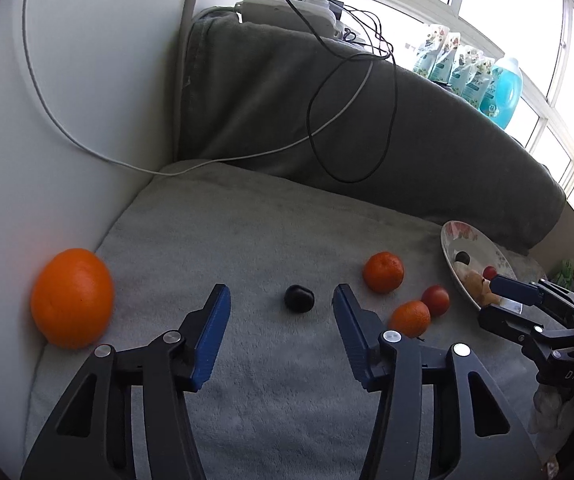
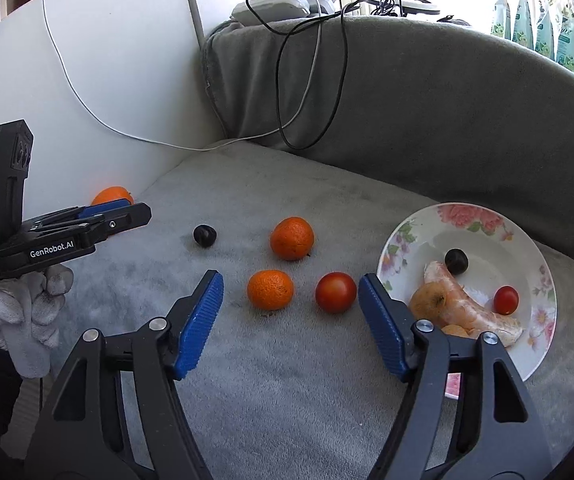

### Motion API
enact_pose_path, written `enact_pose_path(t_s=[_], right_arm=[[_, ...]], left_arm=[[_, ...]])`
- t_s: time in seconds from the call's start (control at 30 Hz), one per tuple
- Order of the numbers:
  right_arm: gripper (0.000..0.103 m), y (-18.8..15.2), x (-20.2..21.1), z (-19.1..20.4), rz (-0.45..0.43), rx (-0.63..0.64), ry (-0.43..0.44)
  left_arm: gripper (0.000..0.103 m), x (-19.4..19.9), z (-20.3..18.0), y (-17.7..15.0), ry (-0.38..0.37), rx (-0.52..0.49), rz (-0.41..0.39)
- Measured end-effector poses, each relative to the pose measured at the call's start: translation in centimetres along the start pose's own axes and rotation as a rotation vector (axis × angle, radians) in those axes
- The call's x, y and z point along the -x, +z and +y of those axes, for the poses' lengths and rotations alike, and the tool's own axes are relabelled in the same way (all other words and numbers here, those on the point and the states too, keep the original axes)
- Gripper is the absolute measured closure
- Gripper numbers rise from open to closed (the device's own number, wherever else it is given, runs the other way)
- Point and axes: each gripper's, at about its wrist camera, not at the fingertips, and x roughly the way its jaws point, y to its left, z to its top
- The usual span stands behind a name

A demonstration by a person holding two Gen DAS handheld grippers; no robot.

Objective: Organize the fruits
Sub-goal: 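Grasp a dark plum with the left tool while the right tool grasps a mandarin, then carry the plum and mandarin onto the white plate and open both tools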

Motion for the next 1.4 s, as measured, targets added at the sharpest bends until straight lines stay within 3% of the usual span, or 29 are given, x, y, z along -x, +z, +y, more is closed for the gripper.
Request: enact_pose_path(t_s=[0.13,0.2,0.47,0.83,1.4], right_arm=[[0.034,-0.2,-1.2,0.0,0.022,-0.006,0.009],[0.043,-0.3,-1.8,0.0,0.037,-0.010,0.015],[0.051,-0.4,-3.8,0.5,0.080,-0.002,0.038],[0.057,-0.3,-6.3,1.3,0.122,0.028,0.022],[0.064,-0.4,-7.0,1.8,0.137,0.041,0.016]], left_arm=[[0.057,-1.4,-0.7,-0.1,-0.014,-0.012,0.028],[0.062,-2.2,-0.9,-0.1,-0.020,-0.020,0.041],[0.064,-4.4,-1.1,-0.2,-0.018,-0.032,0.072],[0.067,-6.3,-1.2,0.0,-0.010,-0.059,0.101],[0.081,-7.5,-1.3,-0.1,-0.015,-0.064,0.122]])
